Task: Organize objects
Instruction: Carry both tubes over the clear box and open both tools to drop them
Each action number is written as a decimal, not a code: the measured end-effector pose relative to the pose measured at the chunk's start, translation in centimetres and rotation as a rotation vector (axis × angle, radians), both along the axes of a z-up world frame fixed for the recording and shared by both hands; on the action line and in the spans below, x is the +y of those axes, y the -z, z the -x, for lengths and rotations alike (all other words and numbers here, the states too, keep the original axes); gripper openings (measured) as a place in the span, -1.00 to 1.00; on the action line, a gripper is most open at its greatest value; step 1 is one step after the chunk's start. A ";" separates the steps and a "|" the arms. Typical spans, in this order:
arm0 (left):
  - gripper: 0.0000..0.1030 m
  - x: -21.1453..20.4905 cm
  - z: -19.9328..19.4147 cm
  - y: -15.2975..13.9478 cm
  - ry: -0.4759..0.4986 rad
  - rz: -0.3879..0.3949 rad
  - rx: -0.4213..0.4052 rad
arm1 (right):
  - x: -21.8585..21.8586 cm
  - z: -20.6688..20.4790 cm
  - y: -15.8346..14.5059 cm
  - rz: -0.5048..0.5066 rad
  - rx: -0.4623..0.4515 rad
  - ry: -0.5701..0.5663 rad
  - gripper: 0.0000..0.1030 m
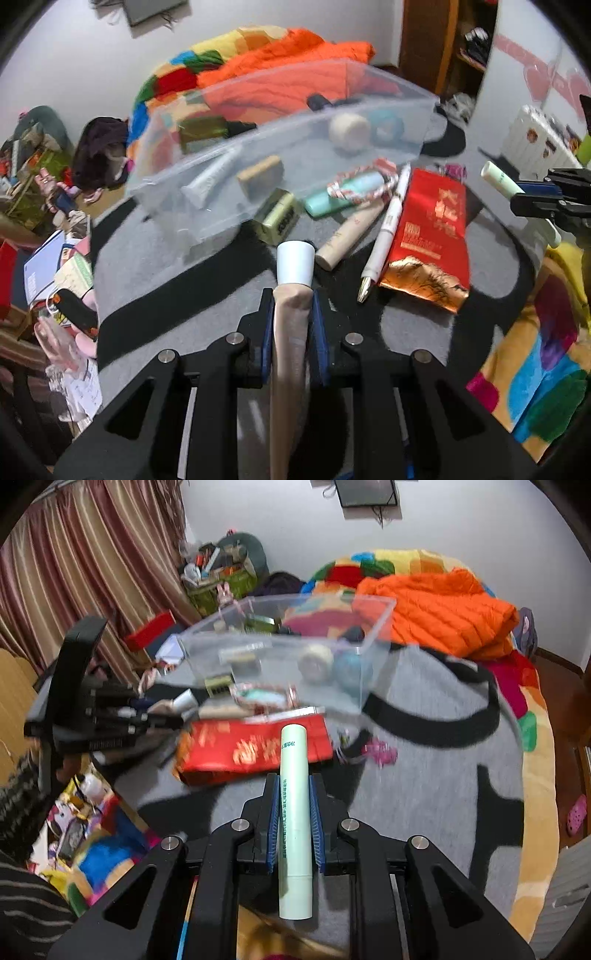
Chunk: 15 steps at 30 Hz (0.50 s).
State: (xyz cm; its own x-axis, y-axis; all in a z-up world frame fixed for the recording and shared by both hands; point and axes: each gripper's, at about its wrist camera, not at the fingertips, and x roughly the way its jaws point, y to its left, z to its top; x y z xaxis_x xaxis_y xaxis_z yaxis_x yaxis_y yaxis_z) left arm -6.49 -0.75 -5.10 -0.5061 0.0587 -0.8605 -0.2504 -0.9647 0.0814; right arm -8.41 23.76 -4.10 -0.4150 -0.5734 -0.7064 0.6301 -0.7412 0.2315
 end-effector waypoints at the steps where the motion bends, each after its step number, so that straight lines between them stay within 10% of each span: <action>1: -0.63 -0.4 -0.4 -0.6 -0.018 -0.019 0.022 | 0.0 0.0 -0.3 0.012 0.005 0.001 -0.73; 15: -0.63 -3.4 0.2 -8.0 -0.131 -0.161 0.259 | -2.7 4.6 -5.9 0.129 0.104 0.083 -0.73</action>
